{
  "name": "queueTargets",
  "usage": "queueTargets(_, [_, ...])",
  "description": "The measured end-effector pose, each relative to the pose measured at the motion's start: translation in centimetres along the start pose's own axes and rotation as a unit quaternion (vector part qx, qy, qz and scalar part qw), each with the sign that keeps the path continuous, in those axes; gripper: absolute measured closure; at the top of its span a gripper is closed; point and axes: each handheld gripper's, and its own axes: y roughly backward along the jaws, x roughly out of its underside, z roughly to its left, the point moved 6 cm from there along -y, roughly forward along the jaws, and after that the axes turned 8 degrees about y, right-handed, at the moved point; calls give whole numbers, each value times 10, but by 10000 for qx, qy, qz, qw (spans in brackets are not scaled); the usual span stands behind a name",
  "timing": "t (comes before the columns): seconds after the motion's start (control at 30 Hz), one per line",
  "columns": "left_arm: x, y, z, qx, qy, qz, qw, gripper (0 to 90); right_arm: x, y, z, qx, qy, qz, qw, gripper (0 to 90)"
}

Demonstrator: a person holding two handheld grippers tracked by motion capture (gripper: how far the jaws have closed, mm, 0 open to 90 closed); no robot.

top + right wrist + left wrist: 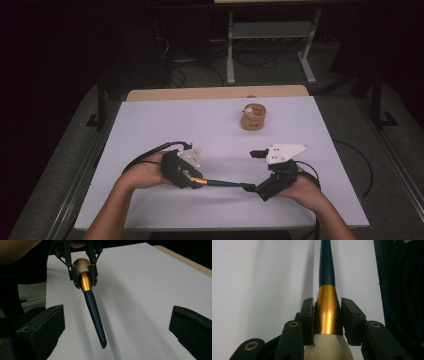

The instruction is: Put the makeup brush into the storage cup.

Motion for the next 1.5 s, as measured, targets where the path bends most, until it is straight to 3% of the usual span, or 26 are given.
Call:
queueTargets(0.27, [-2, -2, -3, 34, -12, 7, 10000, 647, -4, -14, 5, -238, 119, 236, 9994, 0])
queueTargets(0.33, [-3, -3, -4, 42, 4, 1, 10000, 647, -6, -21, 8, -386, 120, 338, 9986, 0])
queueTargets(0.7, [-5, -5, -7, 69, -55, 16, 10000, 647, -7, -42, 13, -695, 506, 711, 9938, 37])
queueTargets(0.73, [-6, -5, -7, 87, -102, 36, 9999, 647, -7, -43, 16, -755, 402, 717, 9937, 43])
queueTargets(1.07, [-6, -5, -8, 74, -184, 91, 9998, 647, -5, -60, 20, -968, 574, 1023, 9884, 73])
queueTargets(1.5, [-5, -5, -9, 114, -172, 88, 9997, 647, -10, -82, 25, -1245, 925, 1341, 9787, 219])
